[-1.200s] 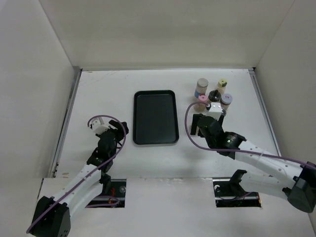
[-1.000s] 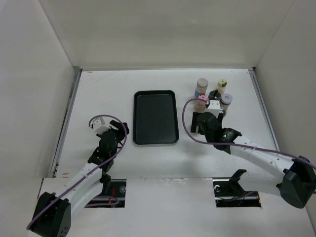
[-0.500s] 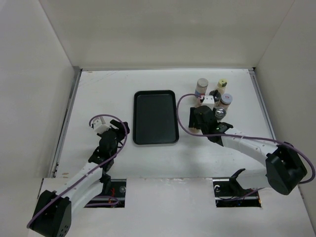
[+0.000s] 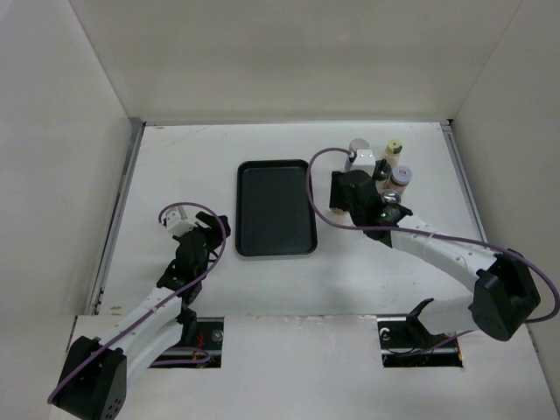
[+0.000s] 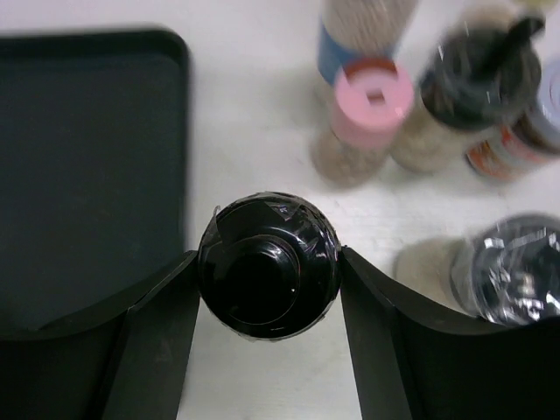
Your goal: Organize the condiment bottles
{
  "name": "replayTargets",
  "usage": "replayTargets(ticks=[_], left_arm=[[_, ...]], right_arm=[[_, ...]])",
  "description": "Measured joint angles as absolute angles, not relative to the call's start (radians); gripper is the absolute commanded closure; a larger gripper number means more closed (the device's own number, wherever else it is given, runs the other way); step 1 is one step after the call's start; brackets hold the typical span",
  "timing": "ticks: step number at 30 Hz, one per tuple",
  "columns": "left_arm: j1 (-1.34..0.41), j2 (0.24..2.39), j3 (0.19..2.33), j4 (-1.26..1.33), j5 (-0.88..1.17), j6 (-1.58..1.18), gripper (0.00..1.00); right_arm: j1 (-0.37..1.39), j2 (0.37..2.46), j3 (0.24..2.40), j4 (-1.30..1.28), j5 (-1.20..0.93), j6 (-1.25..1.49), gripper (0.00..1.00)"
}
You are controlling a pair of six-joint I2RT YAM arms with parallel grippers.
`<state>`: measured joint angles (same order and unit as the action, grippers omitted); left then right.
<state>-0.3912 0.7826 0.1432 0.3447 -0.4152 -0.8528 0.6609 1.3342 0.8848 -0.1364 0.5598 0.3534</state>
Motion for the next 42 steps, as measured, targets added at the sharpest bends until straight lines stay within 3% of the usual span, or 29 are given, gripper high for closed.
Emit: replayTargets(ticks=[4,14,20,23,29,33,36,38,39,41,42], left_arm=[[-0.393,0.791,0.143,0.356,-0.414,-0.853,0.38],[-0.391,0.799,0.140,0.361,-0.413,-0.853,0.38],[-0.391,0.791,0.125,0.363,-0.411,-0.854,0.38],[-0.391,0.791,0.125,0.363,-0.410,-0.854,0.38],[-0.391,0.794,0.125,0.363,-0.410,-0.854,0.38],[-0.391,0.794,0.125,0.363,-0.408,-0.854,0.38],[-0.391,0.793,0.125,0.364,-0.408,-0.854,0.39],[-0.388,0.793,0.125,0.363,-0.407,-0.854,0.39],[-0.387,0.793,0.125,0.363,-0.407,-0.854,0.39],[-0.387,0.791,0.125,0.363,-0.406,-0.854,0.39],[-0.387,0.789,0.124,0.363,-0.406,-0.854,0.39]], right_arm=[[0.697,1.408,1.083,-0.118,0.551,0.329,0.54],[0.772,1.995,1.640,-0.033,0.443,0.294,0.53],[0.789,2.228,1.843,-0.065,0.393,0.290,0.50],[0.794,2.283,1.894,-0.078,0.380,0.290,0.46],[0.799,2.308,1.923,-0.074,0.377,0.299,0.17],[0.807,2.273,1.878,-0.056,0.375,0.307,0.11],[0.813,2.135,1.725,-0.041,0.370,0.310,0.11],[0.813,1.982,1.583,-0.017,0.371,0.311,0.16],[0.812,1.901,1.515,-0.002,0.374,0.311,0.24],[0.800,1.678,1.325,0.049,0.392,0.314,0.53],[0.786,1.568,1.244,0.066,0.407,0.314,0.61]])
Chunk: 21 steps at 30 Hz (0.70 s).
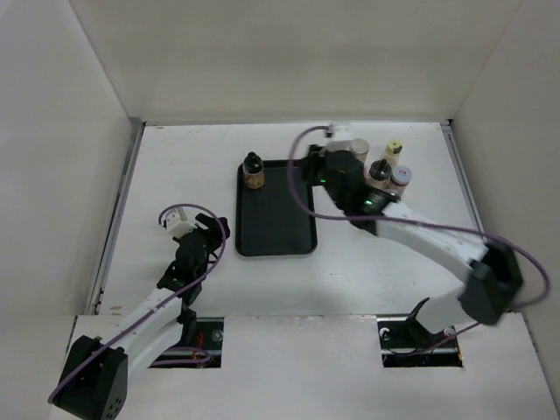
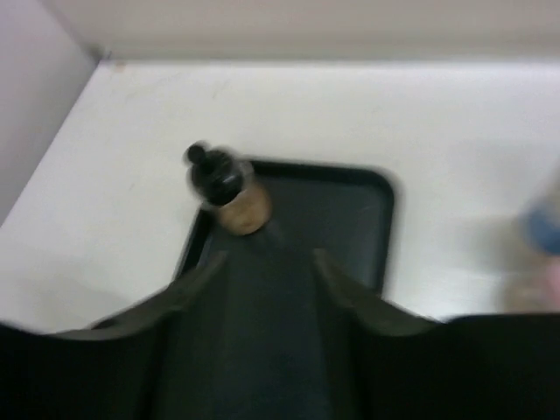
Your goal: Organize the condiment bottles
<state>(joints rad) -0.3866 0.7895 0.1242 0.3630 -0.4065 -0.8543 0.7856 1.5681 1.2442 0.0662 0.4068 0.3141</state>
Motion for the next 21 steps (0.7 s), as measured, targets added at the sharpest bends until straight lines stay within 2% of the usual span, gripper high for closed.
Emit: replayTargets(ticks=[1,3,5,7,8,10,15,21], left_arm=[[-0.387,0.786,0.124,0.363,-0.407,-0.855,0.39],[-0.387,0.781,0.124,0.363,-0.406,-0.856,0.39],[-0.387,0.780,0.124,0.364,-0.407,-0.857,0.39],[-0.387,0.780,0.124,0.364,-0.407,-0.857,0.39],[-0.387,0.781,0.124,0.364,-0.407,-0.857,0.39],[-0.387,0.786,0.124,0.364,-0.407,-0.857,0.40],[-0.387,0.793,0.124,0.366,-0.408,-0.857,0.40],[-0.387,0.793,0.124,0.370,-0.408,-0.857,0.40]], right_arm=[[0.761,1.449,1.155,0.086,0.429,0.323,0.63],[0.688,1.232,1.006,0.099,0.488,0.340,0.59],[0.597,1.060,0.881,0.079,0.550,0.368,0.44],[0.516,0.944,0.788,0.030,0.595,0.395,0.22],[0.490,0.913,0.756,0.004,0.607,0.406,0.15],[0.454,0.887,0.698,-0.056,0.620,0.422,0.09],[0.438,0.936,0.625,-0.179,0.622,0.448,0.04],[0.426,1.061,0.628,-0.158,0.599,0.447,0.07]])
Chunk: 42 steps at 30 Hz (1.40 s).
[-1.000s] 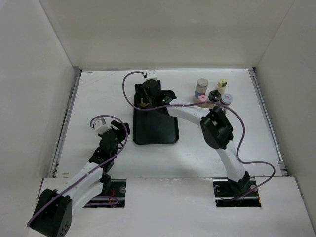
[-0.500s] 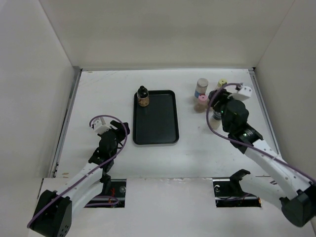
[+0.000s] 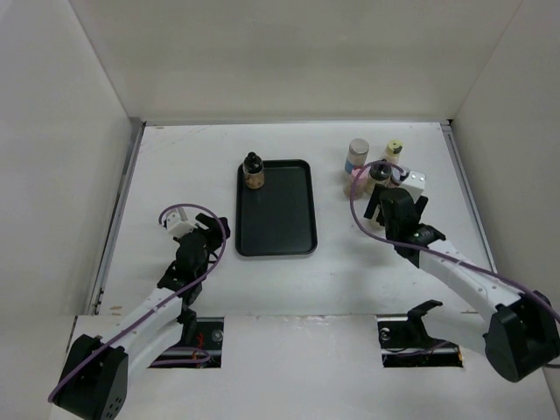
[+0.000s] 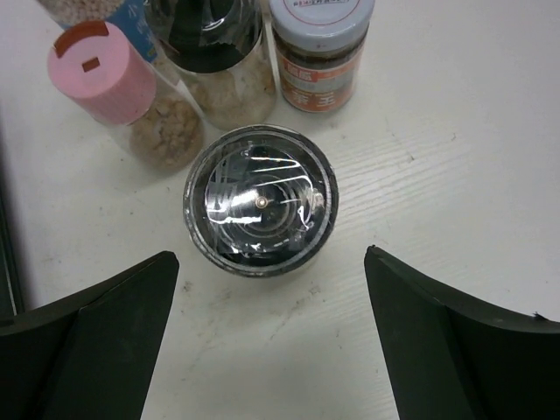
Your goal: Organize the condiment bottles
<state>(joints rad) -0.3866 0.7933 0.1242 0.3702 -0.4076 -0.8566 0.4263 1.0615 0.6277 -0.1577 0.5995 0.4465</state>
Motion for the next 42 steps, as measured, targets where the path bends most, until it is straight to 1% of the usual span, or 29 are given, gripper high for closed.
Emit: replayTargets(ticks=[5,8,9,13,15,18,21,23,25,29,37,39,42], left_arm=[[-0.387,0.793,0.124,0.371,-0.407,-0.857,0.39],[-0.387,0.793,0.124,0.371,-0.407,-0.857,0.39],[-0.387,0.793,0.124,0.371,-0.407,-0.857,0.39],[-0.387,0.794,0.124,0.371,-0.407,-0.857,0.39],[-0.387,0.796,0.124,0.372,-0.407,-0.857,0.39],[-0.387,0.799,0.124,0.371,-0.406,-0.857,0.39],[-0.387,0.800,0.124,0.372,-0.406,-0.858,0.39],[-0.386,0.801,0.124,0.372,-0.405,-0.860,0.39],[-0.386,0.802,0.124,0.373,-0.405,-0.862,0.39],[-0.386,0.816,0.124,0.379,-0.402,-0.865,0.39],[-0.373,0.813,0.124,0.379,-0.389,-0.864,0.39],[-0.372,0.813,0.124,0.379,-0.387,-0.864,0.39],[-0.370,0.815,0.124,0.379,-0.382,-0.864,0.39]], right_arm=[[0.385,1.204,0.667,-0.093,0.588,0.418,0.13],[0.372,1.251,0.675,-0.051,0.588,0.410,0.18],[0.370,1.260,0.675,-0.037,0.587,0.406,0.22],[0.368,1.272,0.674,0.013,0.587,0.391,0.45],[0.378,1.268,0.672,0.019,0.595,0.382,0.50],[0.426,1.224,0.670,0.002,0.613,0.377,0.51],[0.517,1.147,0.680,-0.029,0.625,0.382,0.51],[0.586,1.135,0.727,-0.060,0.628,0.382,0.51],[0.648,1.173,0.808,-0.071,0.628,0.381,0.51],[0.709,1.362,1.011,-0.031,0.588,0.360,0.51],[0.728,1.866,1.420,0.063,0.490,0.279,0.49],[0.728,1.967,1.498,0.070,0.470,0.270,0.48],[0.721,2.065,1.559,0.075,0.440,0.269,0.46]])
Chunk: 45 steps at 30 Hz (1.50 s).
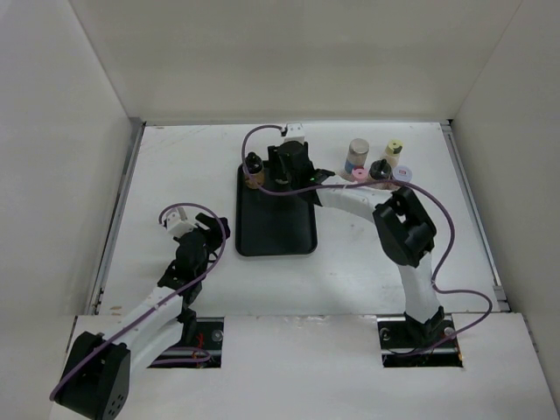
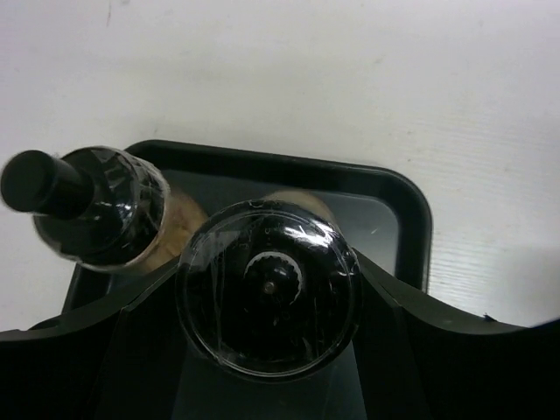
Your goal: Organize the condiment bottles
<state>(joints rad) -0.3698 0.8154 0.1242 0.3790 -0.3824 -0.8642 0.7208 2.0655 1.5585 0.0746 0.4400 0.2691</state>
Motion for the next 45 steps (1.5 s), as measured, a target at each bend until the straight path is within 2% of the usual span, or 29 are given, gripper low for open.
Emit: replayTargets(ticks=[3,9,13,16,20,22,24,26,30,33,40,45], left_arm=[[-0.369,0.822,0.124,0.380,-0.379,-0.865,0.39],[-0.368,0.829,0.124,0.383,-0.374,-0.865,0.39],[-0.368,0.829,0.124,0.386,-0.373,-0.864,0.40],[-0.367,0.829,0.124,0.386,-0.372,-0.864,0.40],[-0.367,0.821,0.124,0.386,-0.372,-0.864,0.40],[-0.367,0.815,0.124,0.386,-0.372,-0.864,0.40],[-0.367,0.812,0.124,0.387,-0.373,-0.864,0.40],[-0.367,0.815,0.124,0.387,-0.372,-0.864,0.40],[-0.368,0.831,0.124,0.387,-0.372,-0.864,0.40],[-0.367,0.833,0.124,0.387,-0.373,-0.864,0.40],[-0.367,0.822,0.124,0.389,-0.373,-0.864,0.40],[-0.367,0.822,0.124,0.389,-0.373,-0.864,0.40]], right_arm=[[0.712,2.121,1.604,0.084,0.423,0.283,0.41],[0.700,2.128,1.613,0.090,0.407,0.325,0.14],[0.700,2.076,1.551,0.102,0.402,0.341,0.08],[0.700,1.958,1.443,0.105,0.398,0.343,0.13],[0.681,1.700,1.248,0.133,0.402,0.339,0.52],[0.646,1.577,1.160,0.148,0.418,0.339,0.57],[0.592,1.487,1.087,0.160,0.442,0.344,0.55],[0.529,1.444,1.027,0.159,0.466,0.344,0.48],[0.442,1.493,0.980,0.124,0.484,0.344,0.31],[0.430,1.557,0.969,0.091,0.482,0.340,0.25],[0.424,1.640,0.982,0.083,0.473,0.335,0.27],[0.417,1.712,1.025,0.098,0.485,0.321,0.34]])
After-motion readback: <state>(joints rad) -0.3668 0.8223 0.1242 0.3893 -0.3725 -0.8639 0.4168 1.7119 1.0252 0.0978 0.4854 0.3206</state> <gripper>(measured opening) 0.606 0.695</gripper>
